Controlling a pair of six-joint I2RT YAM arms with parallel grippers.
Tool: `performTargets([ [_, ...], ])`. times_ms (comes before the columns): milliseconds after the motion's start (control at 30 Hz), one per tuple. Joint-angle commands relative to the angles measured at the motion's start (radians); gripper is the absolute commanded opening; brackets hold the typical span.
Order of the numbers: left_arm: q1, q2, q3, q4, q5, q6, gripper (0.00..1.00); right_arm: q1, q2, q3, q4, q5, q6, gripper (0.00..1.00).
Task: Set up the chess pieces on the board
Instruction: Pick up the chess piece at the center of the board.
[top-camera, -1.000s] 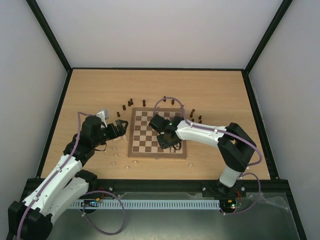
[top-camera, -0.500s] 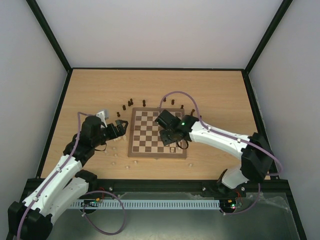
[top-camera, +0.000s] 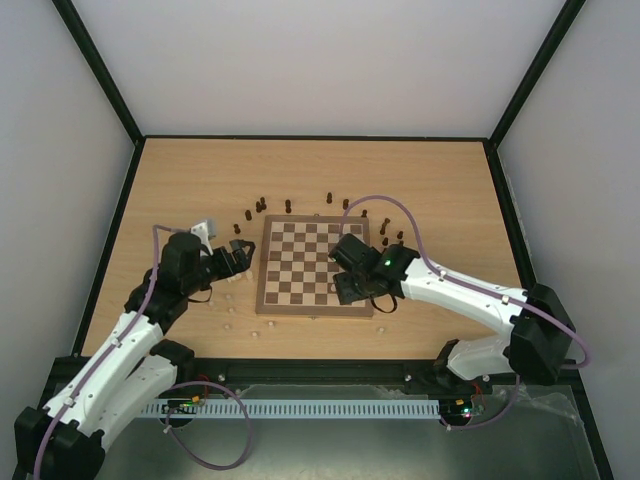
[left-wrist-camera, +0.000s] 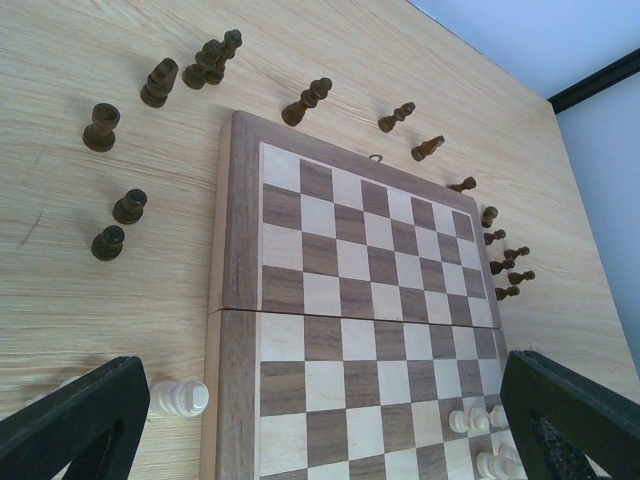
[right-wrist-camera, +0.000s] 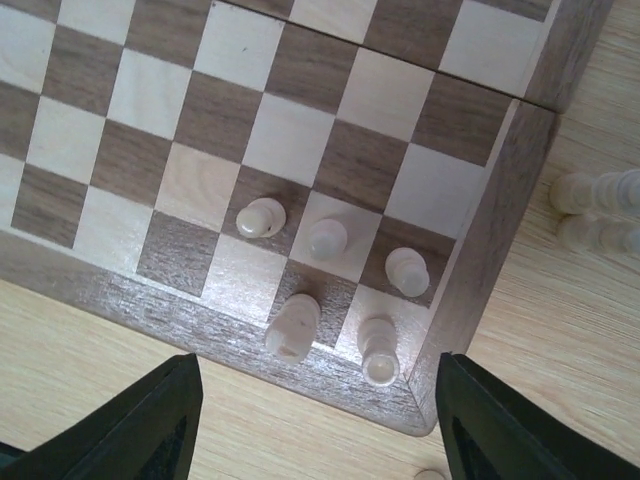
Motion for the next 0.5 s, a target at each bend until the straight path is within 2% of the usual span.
performTargets([
  [0,-0.005,-0.016,0.035,-0.034,-0.022,0.007,1.00,0.036,-0.006,-0.005,-0.009,-0.032,0.009,0.68],
  [300,-0.005,-0.031,0.048,-0.070,-0.063,0.003,1.00,0.072,0.076,0.052,0.012,-0.034,-0.017,0.69],
  [467,-0.003,-0.039,0.050,-0.081,-0.079,-0.001,0.99,0.088,0.103,0.084,0.032,-0.058,-0.029,0.67],
])
